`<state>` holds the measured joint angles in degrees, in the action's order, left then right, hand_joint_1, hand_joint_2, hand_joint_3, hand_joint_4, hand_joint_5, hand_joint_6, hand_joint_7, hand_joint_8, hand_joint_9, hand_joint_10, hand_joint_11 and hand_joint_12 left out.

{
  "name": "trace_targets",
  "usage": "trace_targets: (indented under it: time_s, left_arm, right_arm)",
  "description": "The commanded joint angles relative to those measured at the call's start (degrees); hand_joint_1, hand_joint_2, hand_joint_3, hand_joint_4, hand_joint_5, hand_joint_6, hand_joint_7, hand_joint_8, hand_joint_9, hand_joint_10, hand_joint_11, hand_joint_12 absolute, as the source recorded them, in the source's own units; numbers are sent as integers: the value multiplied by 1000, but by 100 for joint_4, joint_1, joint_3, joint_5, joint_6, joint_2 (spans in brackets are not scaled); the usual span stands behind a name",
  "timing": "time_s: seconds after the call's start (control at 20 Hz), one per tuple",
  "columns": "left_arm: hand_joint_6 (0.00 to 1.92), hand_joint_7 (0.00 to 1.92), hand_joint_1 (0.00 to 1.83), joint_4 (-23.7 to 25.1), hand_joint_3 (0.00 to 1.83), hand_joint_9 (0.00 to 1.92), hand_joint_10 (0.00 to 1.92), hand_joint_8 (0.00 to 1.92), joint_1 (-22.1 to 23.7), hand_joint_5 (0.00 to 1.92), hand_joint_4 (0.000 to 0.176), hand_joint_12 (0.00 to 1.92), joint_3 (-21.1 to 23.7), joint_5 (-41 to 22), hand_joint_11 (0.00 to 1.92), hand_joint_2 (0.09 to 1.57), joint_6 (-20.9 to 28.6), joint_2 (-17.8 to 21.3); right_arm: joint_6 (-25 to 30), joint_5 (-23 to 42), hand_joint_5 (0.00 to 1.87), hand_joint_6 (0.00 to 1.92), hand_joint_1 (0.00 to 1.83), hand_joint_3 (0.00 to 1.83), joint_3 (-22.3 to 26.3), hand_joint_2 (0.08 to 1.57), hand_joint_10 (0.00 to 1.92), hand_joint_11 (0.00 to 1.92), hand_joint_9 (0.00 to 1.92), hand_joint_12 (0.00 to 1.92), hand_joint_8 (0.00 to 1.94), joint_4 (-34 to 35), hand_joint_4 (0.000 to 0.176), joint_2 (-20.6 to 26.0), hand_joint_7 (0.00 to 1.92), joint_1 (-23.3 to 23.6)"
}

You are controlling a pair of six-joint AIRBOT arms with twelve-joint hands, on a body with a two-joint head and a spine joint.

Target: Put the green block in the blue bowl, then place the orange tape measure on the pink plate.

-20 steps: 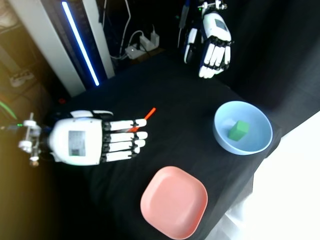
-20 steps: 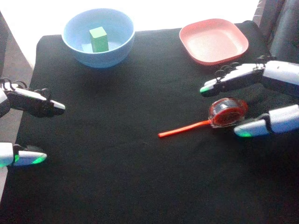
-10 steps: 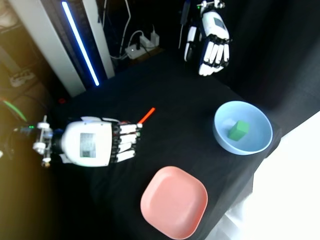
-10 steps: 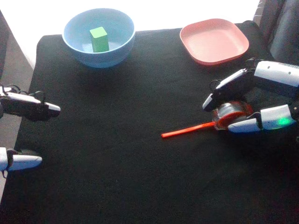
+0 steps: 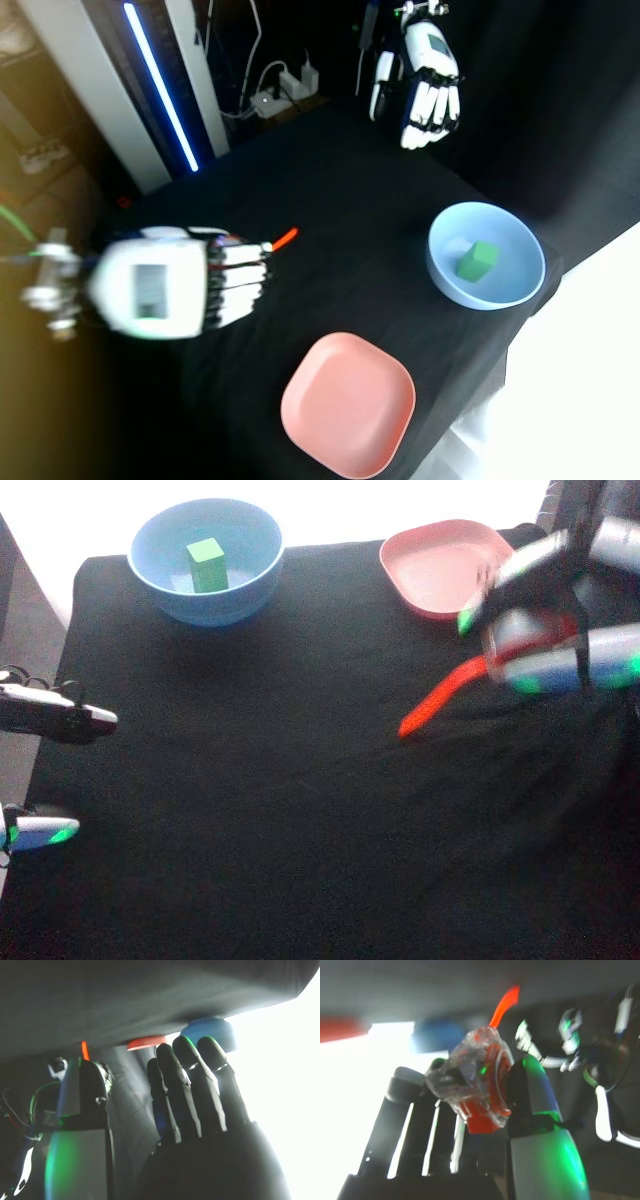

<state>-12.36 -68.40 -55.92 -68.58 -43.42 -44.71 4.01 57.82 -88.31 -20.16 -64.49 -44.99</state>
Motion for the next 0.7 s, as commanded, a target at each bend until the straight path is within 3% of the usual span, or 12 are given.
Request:
trace_targets:
  time_s: [0.0, 0.15, 0.2, 0.25, 0.3, 0.4, 0.45, 0.5, 0.55, 0.6, 0.65]
  left_arm:
    - [6, 767, 1156, -136, 0, 504, 681, 3, -14, 744, 0, 1299, -5, -712, 196, 988, 45, 50]
    - [6, 765, 1210, -138, 0, 507, 670, 2, -19, 753, 0, 1302, -7, -724, 174, 975, 47, 52]
    - [7, 770, 1206, -138, 0, 520, 671, 4, -19, 758, 0, 1310, -10, -724, 192, 971, 48, 51]
    - [4, 771, 1225, -138, 0, 544, 637, 4, -20, 765, 0, 1273, -21, -699, 234, 959, 48, 49]
    - [4, 771, 1225, -137, 0, 544, 637, 4, -18, 765, 0, 1273, -23, -689, 234, 959, 48, 48]
    - [3, 775, 1212, -130, 1, 536, 616, 4, -5, 771, 0, 1290, -42, -674, 184, 972, 48, 37]
    - [4, 782, 1207, -124, 0, 544, 618, 7, 8, 776, 0, 1299, -51, -667, 192, 970, 50, 31]
    - [2, 785, 1138, -106, 0, 527, 659, 8, 36, 784, 0, 1317, -63, -644, 202, 980, 55, 22]
    - [1, 787, 1118, -85, 1, 524, 678, 8, 70, 785, 0, 1301, -80, -607, 215, 985, 57, 6]
    - [1, 787, 1118, -68, 1, 524, 678, 8, 100, 785, 0, 1301, -100, -573, 215, 985, 60, -13]
    - [2, 803, 1107, -54, 1, 521, 707, 16, 126, 794, 0, 1326, -119, -551, 205, 989, 70, -34]
  right_arm:
    - [6, 562, 1241, 394, 1283, 0, -153, 1024, 1368, 1021, 1081, 1584, 764, 360, 0, -32, 1210, 158]
    - [-175, 41, 1244, 293, 1296, 0, -694, 1038, 1513, 949, 1017, 1705, 910, 366, 0, -399, 1166, 747]
    - [-199, -108, 1186, 461, 1284, 4, -844, 1038, 1121, 911, 1035, 1362, 837, 365, 0, -518, 1177, 852]
    - [-199, -504, 1018, 847, 1475, 3, -1276, 1042, 822, 875, 1153, 1369, 295, 355, 0, -854, 1247, 1050]
    - [-199, -586, 1018, 847, 1475, 3, -1379, 1042, 822, 875, 1153, 1369, 295, 350, 0, -936, 1247, 1093]
    - [-199, -1279, 1045, 811, 1502, 1, -1911, 1029, 692, 886, 1212, 1429, 83, 146, 0, -1381, 1332, 1325]
    - [-197, -1596, 1033, 806, 1503, 0, -2121, 1030, 712, 883, 1209, 1433, 31, 6, 0, -1557, 1368, 1398]
    - [-167, -1906, 1120, 607, 1489, 0, -2342, 1018, 692, 923, 1221, 1357, 36, -214, 0, -1736, 1389, 1484]
    - [-130, -2195, 1200, 419, 1424, 0, -2513, 1013, 876, 953, 1173, 1056, 360, -464, 0, -1877, 1280, 1557]
    - [-104, -2401, 1200, 419, 1424, 0, -2627, 1013, 876, 953, 1173, 1056, 360, -683, 0, -1958, 1280, 1614]
    - [-100, -2547, 1115, 566, 1410, 0, -2693, 1022, 959, 800, 1145, 979, 256, -859, 0, -2017, 1331, 1655]
